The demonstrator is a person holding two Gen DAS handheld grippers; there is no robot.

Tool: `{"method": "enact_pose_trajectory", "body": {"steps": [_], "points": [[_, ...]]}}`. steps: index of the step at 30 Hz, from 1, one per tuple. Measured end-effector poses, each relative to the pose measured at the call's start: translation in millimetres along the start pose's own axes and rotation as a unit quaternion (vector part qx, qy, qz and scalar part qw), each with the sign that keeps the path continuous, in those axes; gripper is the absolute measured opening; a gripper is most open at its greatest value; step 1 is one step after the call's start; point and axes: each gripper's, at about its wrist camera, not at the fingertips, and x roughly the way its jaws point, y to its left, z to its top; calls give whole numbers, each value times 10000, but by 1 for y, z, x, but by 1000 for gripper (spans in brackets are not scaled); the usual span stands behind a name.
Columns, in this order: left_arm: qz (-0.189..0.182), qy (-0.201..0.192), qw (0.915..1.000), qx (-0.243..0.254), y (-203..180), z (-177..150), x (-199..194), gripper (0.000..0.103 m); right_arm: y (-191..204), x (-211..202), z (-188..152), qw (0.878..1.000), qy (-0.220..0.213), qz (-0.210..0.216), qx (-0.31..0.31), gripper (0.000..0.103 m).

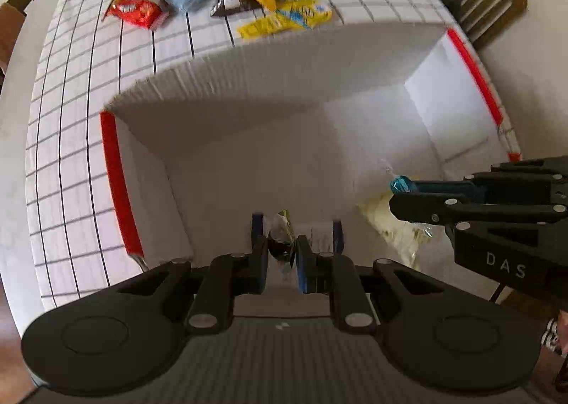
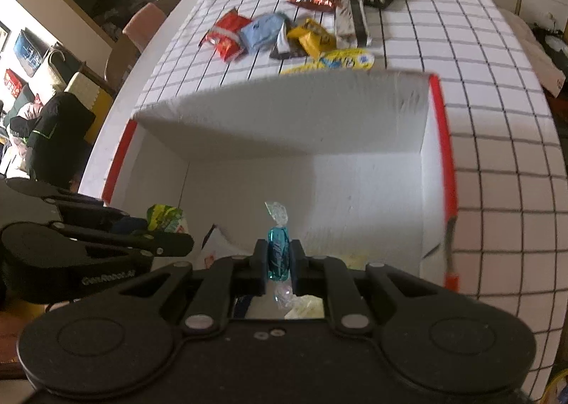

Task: Organize snacks
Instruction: 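Carry both candies over the white box and open both tools to drop them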

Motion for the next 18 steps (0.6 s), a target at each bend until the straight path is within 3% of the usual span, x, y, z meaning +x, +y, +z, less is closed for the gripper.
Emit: {"method": "enact_pose_trajectory", "body": {"steps": [10, 18], "points": [[84, 427, 9991, 18, -2, -11, 15, 16, 3, 8, -6, 9998, 209, -13, 45, 11], [87, 321, 9994, 26, -6, -10, 8, 16, 3, 9, -7, 9995, 293, -62, 86, 12]]}}
